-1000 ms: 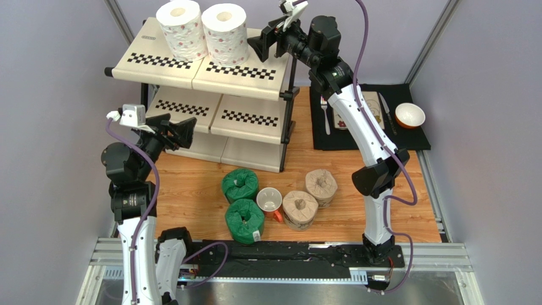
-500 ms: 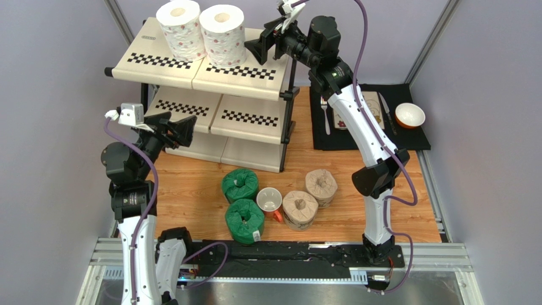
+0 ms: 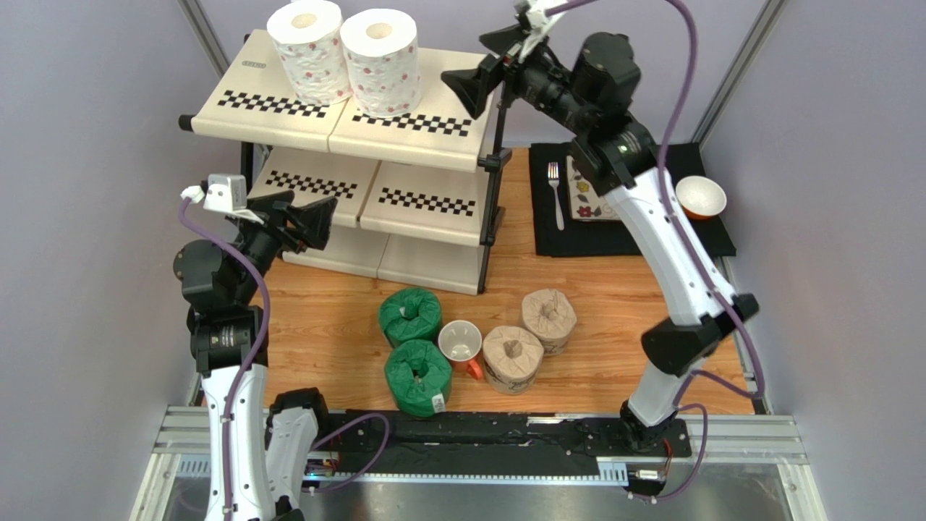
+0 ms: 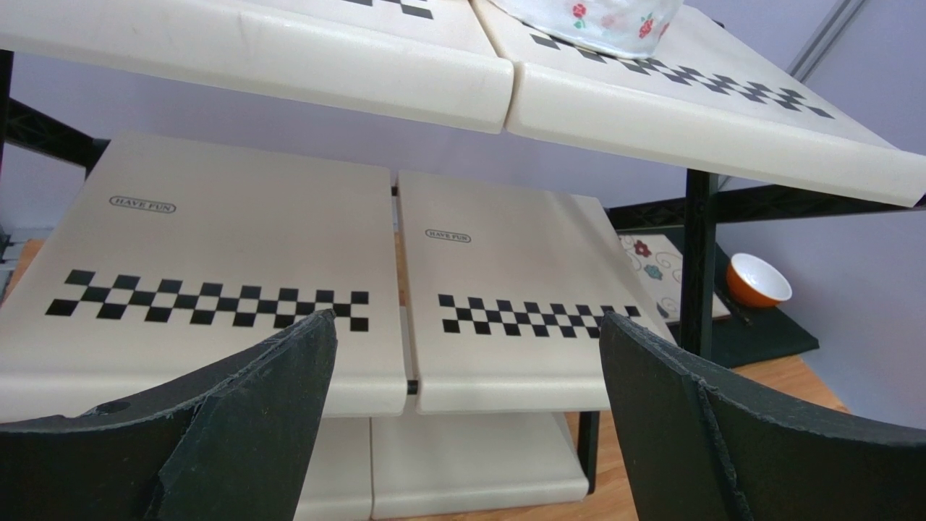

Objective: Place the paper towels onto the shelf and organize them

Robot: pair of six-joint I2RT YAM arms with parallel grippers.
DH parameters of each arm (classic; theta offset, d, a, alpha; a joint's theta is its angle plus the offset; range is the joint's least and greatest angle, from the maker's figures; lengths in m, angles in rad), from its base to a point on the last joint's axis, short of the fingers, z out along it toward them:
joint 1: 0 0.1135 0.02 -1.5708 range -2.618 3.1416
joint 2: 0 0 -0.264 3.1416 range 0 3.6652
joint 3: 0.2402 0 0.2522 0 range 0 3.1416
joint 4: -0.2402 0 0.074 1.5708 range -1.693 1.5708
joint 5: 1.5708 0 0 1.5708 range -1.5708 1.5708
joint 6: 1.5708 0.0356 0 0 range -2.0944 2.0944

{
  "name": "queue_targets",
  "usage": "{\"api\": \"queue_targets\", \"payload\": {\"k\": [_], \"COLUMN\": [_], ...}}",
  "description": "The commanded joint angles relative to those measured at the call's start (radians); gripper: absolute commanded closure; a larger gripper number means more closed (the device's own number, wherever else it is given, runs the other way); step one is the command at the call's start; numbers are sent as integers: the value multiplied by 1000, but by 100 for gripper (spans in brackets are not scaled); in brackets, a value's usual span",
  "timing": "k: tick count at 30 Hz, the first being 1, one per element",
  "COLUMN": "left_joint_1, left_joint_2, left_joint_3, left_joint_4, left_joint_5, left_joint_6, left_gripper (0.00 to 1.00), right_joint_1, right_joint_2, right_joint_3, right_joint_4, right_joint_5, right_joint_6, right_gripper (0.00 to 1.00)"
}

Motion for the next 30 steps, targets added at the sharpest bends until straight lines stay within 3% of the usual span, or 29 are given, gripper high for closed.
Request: {"api": "queue_targets", "payload": {"k": [1,6,10,13,14,17,24,30], "left_joint_1": [4,4,2,-85,-190,-372,-403,-403], "left_joint_2": [14,44,13,-30,-45,-100,-231,-206], "left_joint_3": [30,20,-78,-175,-194,-264,-517,-533], "left_joint_4": [-27,-128,-93,-81,-94,-168,-122,-104], "left_joint_5": [20,17,101,99,12,-155,-191,-216], "left_joint_6": [-3,60,-40,-56,-35,16,-65,-27], "left_gripper": [1,1,1,1,1,1,1,1], "right_joint_1": [3,7,10,10,10,10,10,10], "right_joint_2": [-244,-534,-685,-774,-797,-855,-936,-982], "right_joint_3": [-175,-526,-725,-857,-885,-951,-1046,-1111], "right_joint_4": [66,152,157,157,155,141,91,82], "right_joint_5": [77,94,114,135,143,158,181,189], "right_joint_6": [27,137,196,219,222,239,256,272], "right_gripper": [10,10,10,10,10,10,10,10]}}
